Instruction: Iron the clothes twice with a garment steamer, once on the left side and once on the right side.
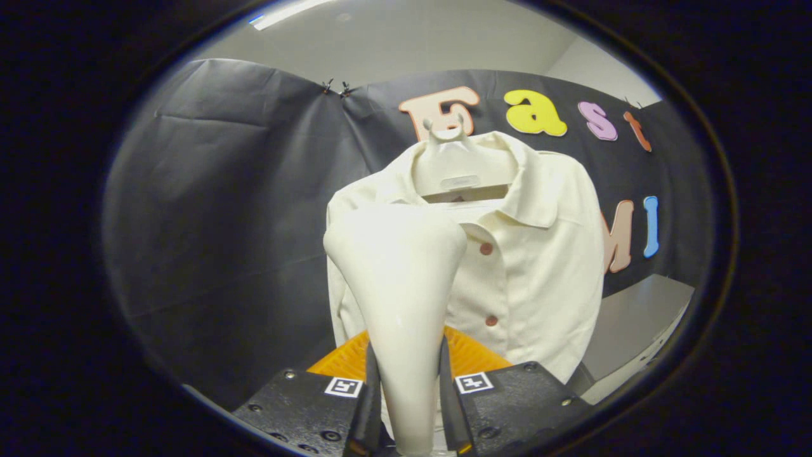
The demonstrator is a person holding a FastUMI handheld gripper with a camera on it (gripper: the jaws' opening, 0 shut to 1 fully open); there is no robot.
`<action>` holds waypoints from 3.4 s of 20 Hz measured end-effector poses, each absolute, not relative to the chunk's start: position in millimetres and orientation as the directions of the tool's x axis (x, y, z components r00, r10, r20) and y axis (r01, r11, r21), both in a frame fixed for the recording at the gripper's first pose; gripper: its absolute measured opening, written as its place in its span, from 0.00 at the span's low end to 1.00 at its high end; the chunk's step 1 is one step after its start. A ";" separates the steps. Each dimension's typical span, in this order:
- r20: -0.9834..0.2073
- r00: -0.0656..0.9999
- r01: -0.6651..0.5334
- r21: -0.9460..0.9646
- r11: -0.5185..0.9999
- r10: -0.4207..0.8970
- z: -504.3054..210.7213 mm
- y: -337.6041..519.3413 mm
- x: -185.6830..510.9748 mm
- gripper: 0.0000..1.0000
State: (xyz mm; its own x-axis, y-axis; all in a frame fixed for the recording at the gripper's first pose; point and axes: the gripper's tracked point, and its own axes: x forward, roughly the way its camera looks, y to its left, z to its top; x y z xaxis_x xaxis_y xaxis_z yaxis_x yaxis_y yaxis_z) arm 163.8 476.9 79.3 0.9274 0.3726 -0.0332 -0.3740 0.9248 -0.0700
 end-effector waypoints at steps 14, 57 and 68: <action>-0.162 0.980 -0.132 -0.085 0.988 0.117 34.1 472.6 230.4 0.40; -0.639 0.766 -0.244 -0.185 0.952 0.072 -273.1 420.9 209.1 0.36; -0.524 0.828 -0.312 -0.137 0.940 0.199 -113.2 372.4 152.0 0.35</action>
